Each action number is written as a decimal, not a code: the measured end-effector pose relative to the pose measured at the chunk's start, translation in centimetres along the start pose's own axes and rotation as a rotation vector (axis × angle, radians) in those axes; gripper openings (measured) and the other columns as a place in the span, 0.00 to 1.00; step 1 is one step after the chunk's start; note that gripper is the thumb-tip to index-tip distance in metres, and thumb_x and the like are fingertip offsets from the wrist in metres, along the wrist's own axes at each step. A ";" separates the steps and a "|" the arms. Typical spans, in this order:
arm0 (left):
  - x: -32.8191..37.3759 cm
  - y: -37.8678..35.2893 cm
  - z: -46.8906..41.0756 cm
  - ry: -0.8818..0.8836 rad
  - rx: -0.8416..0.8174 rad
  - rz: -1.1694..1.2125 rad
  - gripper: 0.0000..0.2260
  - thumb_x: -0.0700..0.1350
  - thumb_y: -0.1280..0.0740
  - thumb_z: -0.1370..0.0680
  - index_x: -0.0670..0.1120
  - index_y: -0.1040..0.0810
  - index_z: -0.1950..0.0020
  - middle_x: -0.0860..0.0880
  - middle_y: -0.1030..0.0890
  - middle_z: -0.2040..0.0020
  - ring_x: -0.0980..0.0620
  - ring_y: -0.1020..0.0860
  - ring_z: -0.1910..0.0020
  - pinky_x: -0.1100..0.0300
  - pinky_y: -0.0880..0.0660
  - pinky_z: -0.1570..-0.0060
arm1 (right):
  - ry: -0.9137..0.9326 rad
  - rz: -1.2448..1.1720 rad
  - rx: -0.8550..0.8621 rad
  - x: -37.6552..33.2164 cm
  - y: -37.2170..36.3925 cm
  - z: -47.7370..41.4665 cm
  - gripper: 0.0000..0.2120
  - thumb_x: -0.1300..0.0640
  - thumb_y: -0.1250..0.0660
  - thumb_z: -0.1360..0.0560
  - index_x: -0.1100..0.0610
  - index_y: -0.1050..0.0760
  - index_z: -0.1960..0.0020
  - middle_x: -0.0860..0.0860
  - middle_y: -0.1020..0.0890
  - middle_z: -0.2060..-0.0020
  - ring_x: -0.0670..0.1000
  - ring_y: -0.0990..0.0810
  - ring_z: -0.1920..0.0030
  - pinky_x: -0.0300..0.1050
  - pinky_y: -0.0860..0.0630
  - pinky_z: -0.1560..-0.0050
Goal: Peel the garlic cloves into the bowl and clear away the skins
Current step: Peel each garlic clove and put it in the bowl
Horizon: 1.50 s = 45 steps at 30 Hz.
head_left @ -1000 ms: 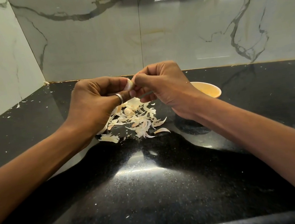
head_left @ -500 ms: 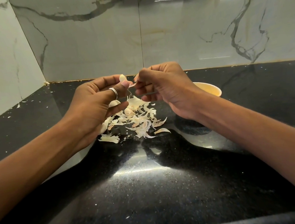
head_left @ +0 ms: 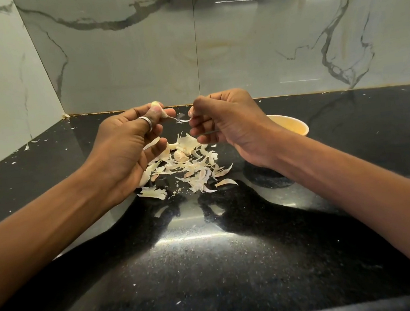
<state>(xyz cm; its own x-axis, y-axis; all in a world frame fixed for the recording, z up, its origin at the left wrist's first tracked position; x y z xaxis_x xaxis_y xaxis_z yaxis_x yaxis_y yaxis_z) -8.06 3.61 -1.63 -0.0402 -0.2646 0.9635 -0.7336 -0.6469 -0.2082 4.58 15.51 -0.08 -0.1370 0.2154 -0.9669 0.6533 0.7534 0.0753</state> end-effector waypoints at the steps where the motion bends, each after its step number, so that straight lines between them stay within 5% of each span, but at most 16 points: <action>1: 0.1 0.1 -0.1 0.000 0.011 0.003 0.10 0.44 0.33 0.18 0.42 0.19 0.40 0.52 0.14 0.49 0.60 0.26 0.62 0.68 0.24 0.67 | 0.000 -0.005 0.005 -0.1 0.0 0.0 0.07 0.62 0.32 0.22 0.63 0.20 0.57 0.55 0.17 0.64 0.52 0.18 0.63 0.42 0.20 0.65; 16: 0.0 -0.4 0.3 -0.048 -0.024 -0.101 0.06 0.46 0.33 0.19 0.47 0.17 0.46 0.55 0.14 0.55 0.58 0.26 0.59 0.66 0.24 0.68 | 0.035 0.165 0.051 0.0 0.1 0.1 0.03 0.61 0.27 0.23 0.60 0.19 0.56 0.53 0.16 0.65 0.48 0.17 0.65 0.42 0.23 0.69; 32: 0.0 -0.5 0.7 -0.239 -0.112 -0.305 0.10 0.43 0.31 0.20 0.49 0.17 0.40 0.59 0.16 0.61 0.61 0.23 0.62 0.66 0.23 0.66 | 0.146 0.300 0.074 -0.6 0.0 0.5 0.02 0.61 0.28 0.23 0.59 0.17 0.52 0.58 0.13 0.59 0.49 0.17 0.64 0.41 0.26 0.70; 45: 0.0 -0.5 0.9 -0.382 -0.134 -0.414 0.12 0.41 0.29 0.21 0.49 0.17 0.38 0.55 0.14 0.50 0.60 0.18 0.57 0.66 0.22 0.67 | 0.134 0.148 0.012 -0.4 0.1 0.3 0.07 0.63 0.32 0.20 0.65 0.17 0.51 0.55 0.15 0.61 0.48 0.17 0.64 0.38 0.25 0.70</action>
<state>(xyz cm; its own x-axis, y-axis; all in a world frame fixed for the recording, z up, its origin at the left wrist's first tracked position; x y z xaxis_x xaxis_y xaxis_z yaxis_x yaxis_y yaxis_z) -7.09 3.28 -1.65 0.4980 -0.2648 0.8257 -0.7168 -0.6616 0.2201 4.97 15.33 0.20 -0.1365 0.4048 -0.9042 0.6826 0.6999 0.2102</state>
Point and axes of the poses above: each hand's wrist, its own z-axis away from the middle knuckle, its own y-axis out of the back of the hand, x = y × z, the point moved 3 cm from there along -z, towards the middle knuckle
